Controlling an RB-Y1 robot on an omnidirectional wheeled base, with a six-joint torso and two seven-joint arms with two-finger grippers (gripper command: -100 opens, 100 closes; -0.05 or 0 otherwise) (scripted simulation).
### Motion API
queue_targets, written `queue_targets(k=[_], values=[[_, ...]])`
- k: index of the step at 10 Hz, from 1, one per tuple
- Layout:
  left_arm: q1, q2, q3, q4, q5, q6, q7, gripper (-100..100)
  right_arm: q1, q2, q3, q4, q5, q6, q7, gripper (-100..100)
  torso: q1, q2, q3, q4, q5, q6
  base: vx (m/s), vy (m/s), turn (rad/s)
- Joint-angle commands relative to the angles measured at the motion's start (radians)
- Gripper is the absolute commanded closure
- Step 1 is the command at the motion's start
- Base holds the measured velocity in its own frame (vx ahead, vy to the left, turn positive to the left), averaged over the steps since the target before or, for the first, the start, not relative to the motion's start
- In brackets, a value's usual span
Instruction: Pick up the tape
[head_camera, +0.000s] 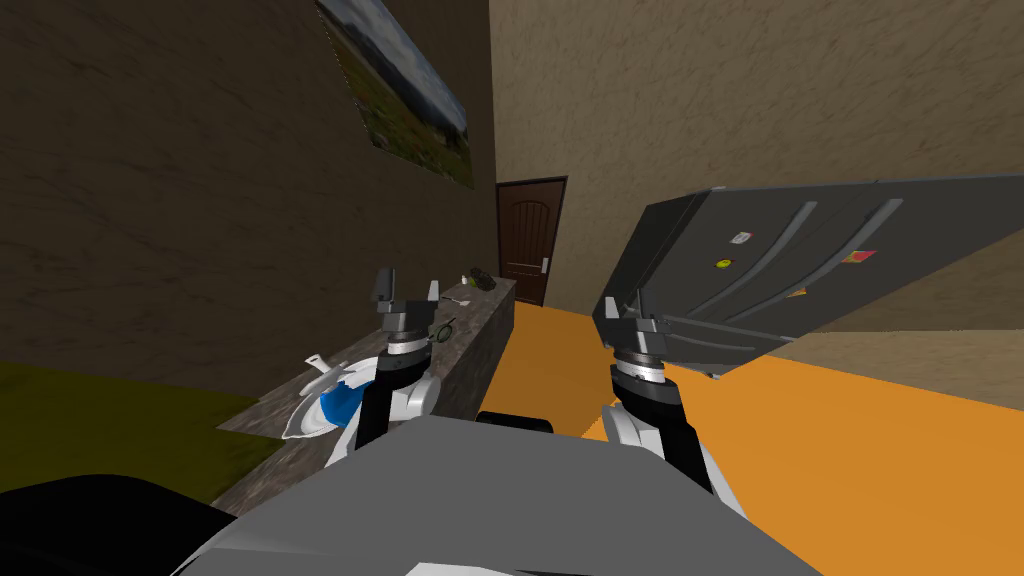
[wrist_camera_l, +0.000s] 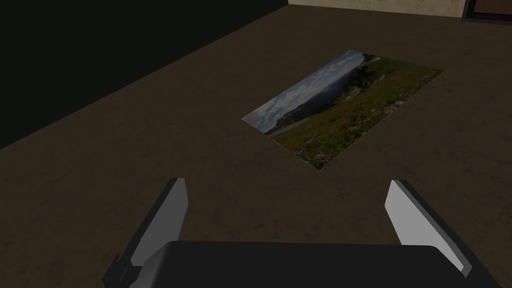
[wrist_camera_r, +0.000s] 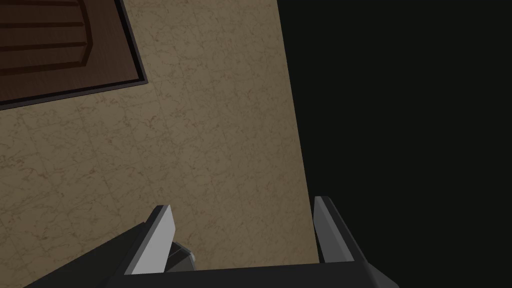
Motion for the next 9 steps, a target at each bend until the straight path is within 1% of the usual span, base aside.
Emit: queue_targets(k=[1, 3, 6, 7, 9], values=[[0.000, 0.044, 0.011, 0.011, 0.028, 0.024, 0.030, -100, 0.000, 0.000, 0.000, 0.000, 0.000, 0.000, 0.000, 0, 0.000, 0.000, 0.000, 0.000, 0.000, 0.000, 0.011, -0.009, 0.032], [0.001, 0.096, 0.027, 0.026, 0.069, 0.060, 0.074, -100, 0.000, 0.000, 0.000, 0.000, 0.000, 0.000, 0.000, 0, -0.001, -0.001, -0.001, 0.000, 0.000, 0.000, 0.034, -0.028, 0.038], [0.001, 0.188, 0.056, 0.059, 0.156, 0.136, 0.158, -100, 0.000, 0.000, 0.000, 0.000, 0.000, 0.000, 0.000, 0, -0.002, -0.003, -0.002, -0.001, 0.000, 0.000, 0.045, -0.040, 0.049], [0.001, 0.198, 0.056, 0.059, 0.157, 0.137, 0.166, -100, 0.000, 0.000, 0.000, 0.000, 0.000, 0.000, 0.000, 0, -0.002, -0.003, -0.002, -0.001, 0.000, 0.000, 0.032, -0.022, 0.018], [0.001, 0.271, 0.077, 0.087, 0.227, 0.194, 0.234, -100, 0.000, 0.000, 0.000, 0.000, 0.000, 0.000, 0.000, 0, -0.001, -0.002, -0.001, -0.001, 0.000, 0.000, 0.034, -0.018, 0.049]])
